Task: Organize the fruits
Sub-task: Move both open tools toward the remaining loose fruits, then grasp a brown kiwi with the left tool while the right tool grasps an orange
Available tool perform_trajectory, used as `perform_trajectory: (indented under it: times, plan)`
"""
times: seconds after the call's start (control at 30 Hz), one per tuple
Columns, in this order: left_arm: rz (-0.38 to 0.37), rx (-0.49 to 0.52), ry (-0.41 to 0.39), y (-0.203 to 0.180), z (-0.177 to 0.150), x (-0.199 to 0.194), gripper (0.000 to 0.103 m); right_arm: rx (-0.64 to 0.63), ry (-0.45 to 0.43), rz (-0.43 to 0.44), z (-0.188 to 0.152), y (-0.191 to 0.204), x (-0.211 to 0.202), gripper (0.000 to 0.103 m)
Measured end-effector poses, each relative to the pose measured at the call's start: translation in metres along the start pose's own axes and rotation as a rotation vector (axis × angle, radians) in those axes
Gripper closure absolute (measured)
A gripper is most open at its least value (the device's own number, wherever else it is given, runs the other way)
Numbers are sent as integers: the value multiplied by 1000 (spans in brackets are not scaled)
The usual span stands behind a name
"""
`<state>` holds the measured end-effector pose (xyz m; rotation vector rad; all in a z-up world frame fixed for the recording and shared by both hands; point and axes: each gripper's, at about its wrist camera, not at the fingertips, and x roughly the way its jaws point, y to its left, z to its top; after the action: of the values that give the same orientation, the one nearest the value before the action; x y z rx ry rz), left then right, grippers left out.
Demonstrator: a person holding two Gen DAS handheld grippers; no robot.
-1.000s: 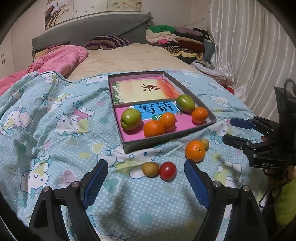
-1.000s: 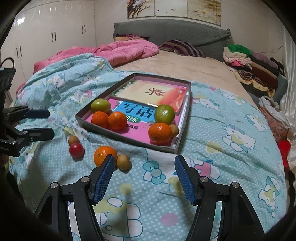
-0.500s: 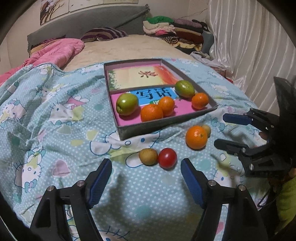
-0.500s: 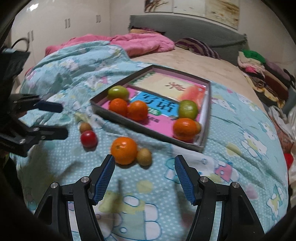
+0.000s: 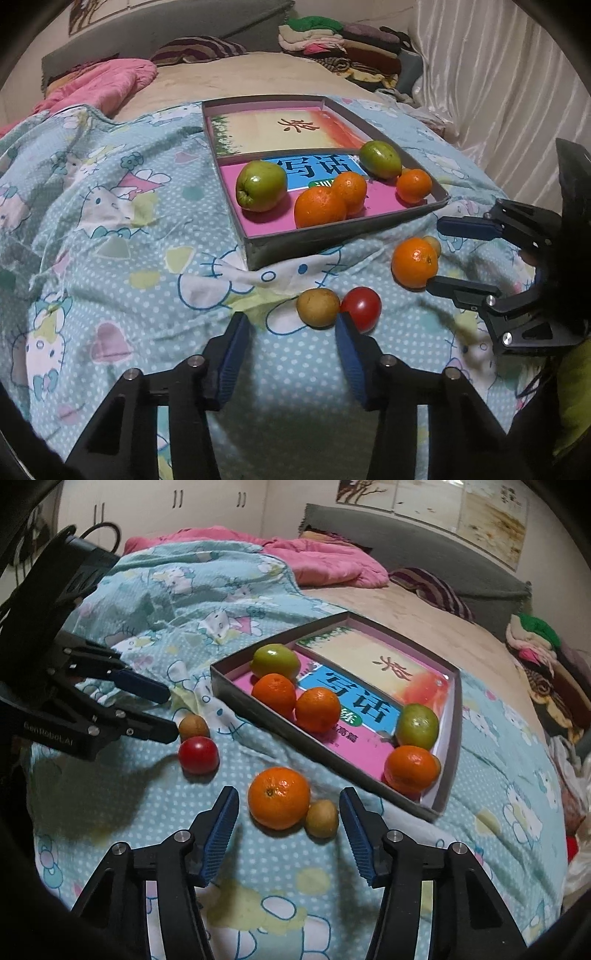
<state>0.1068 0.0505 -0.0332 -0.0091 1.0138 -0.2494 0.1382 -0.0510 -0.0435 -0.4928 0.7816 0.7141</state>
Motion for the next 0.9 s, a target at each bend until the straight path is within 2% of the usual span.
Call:
perform_trajectory:
  times: [0.3, 0.53, 0.63, 0.67, 0.9]
  plan:
    - [-14, 88, 9, -9, 5, 11, 60, -38, 22, 12, 4, -1, 11, 54]
    - [-64, 120, 18, -8, 11, 18, 62, -87, 37, 47, 8, 5, 18, 58]
    - [-93, 143, 30, -11, 14, 23, 67, -104, 46, 47, 10, 7, 23, 59]
    - [-100, 144, 35, -11, 15, 25, 69, -106, 48, 46, 11, 7, 25, 62]
    - [-116, 139, 50, -10, 20, 36, 72, -127, 58, 47, 14, 8, 35, 62]
